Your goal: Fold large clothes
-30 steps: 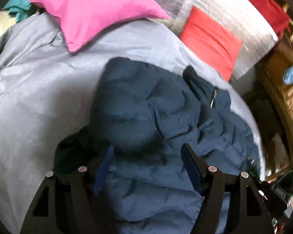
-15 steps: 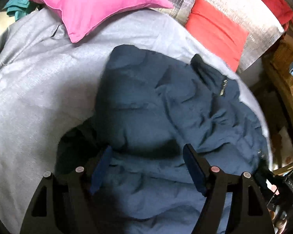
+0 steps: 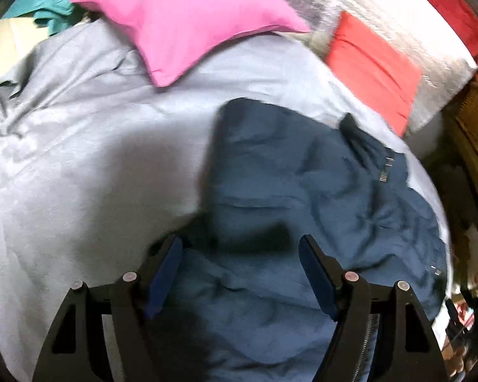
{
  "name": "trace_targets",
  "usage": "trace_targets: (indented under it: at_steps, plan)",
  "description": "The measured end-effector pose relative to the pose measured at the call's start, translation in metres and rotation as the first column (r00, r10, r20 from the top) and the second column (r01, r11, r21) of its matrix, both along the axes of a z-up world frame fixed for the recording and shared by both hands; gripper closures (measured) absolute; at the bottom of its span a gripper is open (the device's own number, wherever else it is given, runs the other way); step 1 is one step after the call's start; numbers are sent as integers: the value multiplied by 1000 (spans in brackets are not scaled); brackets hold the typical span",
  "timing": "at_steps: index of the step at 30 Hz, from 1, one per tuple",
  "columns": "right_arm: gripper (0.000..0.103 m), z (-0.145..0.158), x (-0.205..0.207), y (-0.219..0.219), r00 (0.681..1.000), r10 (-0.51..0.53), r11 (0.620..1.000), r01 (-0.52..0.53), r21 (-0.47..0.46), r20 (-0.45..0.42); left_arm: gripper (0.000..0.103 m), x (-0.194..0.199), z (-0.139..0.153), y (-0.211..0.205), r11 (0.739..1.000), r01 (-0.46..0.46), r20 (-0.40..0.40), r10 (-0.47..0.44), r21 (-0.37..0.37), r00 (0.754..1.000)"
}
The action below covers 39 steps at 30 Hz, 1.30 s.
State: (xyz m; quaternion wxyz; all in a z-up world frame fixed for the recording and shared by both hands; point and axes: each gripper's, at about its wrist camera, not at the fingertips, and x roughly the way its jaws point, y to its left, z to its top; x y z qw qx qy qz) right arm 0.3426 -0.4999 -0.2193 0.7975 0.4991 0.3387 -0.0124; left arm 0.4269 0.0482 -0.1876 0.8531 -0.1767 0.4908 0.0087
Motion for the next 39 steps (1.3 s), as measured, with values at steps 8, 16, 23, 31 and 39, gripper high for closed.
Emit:
trace_targets:
  at_steps: [8, 16, 23, 31, 39]
  plan:
    - [61, -23, 17, 7, 994, 28, 1000, -27, 9, -104, 26, 5, -21, -9, 995, 21, -64, -14, 95, 998]
    - [61, 17, 22, 55, 992, 127, 984, -127, -128, -8, 26, -11, 8, -22, 993, 42, 45, -48, 115, 998]
    - [62, -13, 49, 84, 970, 210, 972, -221, -86, -123, 26, 3, -28, -29, 985, 100, -86, -88, 141, 992]
    - [53, 14, 26, 54, 992, 120, 985, -125, -115, -47, 26, -15, 3, -35, 980, 122, -5, -122, 160, 992]
    - [39, -3, 12, 10, 991, -14, 986, -8, -166, -133, 26, -17, -3, 15, 986, -12, -18, 16, 169, 1000]
